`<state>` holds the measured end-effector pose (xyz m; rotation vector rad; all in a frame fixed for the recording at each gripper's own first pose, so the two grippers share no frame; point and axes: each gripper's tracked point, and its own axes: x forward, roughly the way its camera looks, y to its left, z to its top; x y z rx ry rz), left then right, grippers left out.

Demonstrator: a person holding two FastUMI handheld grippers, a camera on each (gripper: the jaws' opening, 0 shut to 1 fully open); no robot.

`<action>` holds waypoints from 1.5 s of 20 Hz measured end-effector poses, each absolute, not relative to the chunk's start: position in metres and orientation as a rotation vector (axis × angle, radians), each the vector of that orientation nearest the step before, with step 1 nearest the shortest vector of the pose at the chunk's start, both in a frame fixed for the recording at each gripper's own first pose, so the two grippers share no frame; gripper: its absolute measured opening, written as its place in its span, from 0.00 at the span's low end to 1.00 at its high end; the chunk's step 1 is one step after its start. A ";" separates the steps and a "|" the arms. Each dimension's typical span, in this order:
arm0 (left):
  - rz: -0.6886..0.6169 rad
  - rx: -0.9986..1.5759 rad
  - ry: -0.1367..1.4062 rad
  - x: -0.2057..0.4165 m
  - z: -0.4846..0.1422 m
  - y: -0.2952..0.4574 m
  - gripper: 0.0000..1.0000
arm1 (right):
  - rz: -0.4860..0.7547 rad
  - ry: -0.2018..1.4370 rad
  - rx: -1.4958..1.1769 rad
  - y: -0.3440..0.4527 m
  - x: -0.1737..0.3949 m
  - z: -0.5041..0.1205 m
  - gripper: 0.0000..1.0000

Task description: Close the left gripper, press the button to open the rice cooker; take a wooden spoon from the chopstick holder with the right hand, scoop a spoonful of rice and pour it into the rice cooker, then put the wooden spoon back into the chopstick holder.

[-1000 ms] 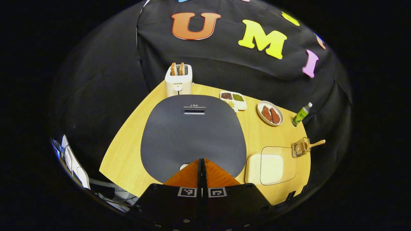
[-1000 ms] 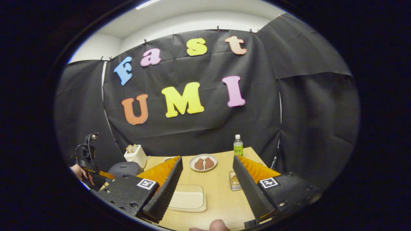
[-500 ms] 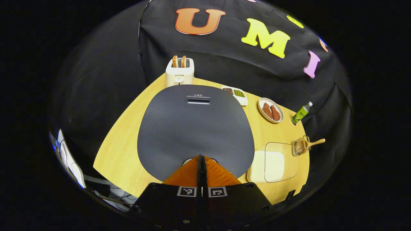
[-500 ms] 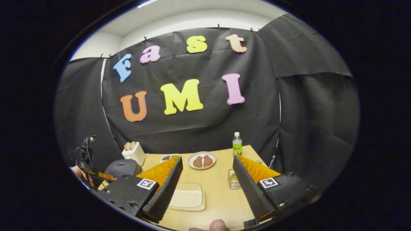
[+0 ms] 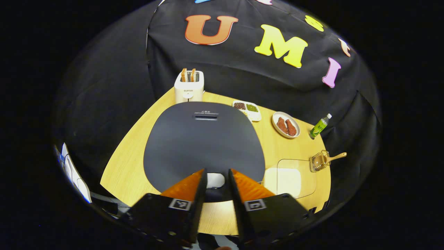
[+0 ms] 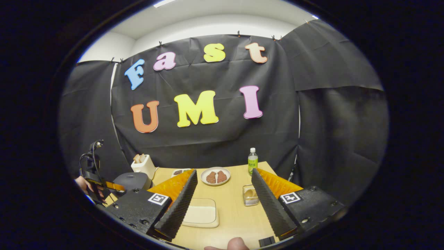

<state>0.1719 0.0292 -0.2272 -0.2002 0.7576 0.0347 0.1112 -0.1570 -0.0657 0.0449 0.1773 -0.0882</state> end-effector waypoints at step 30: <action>0.100 -0.052 0.058 0.098 -0.010 -0.005 0.95 | -0.132 0.110 0.039 -0.183 0.076 -0.059 1.00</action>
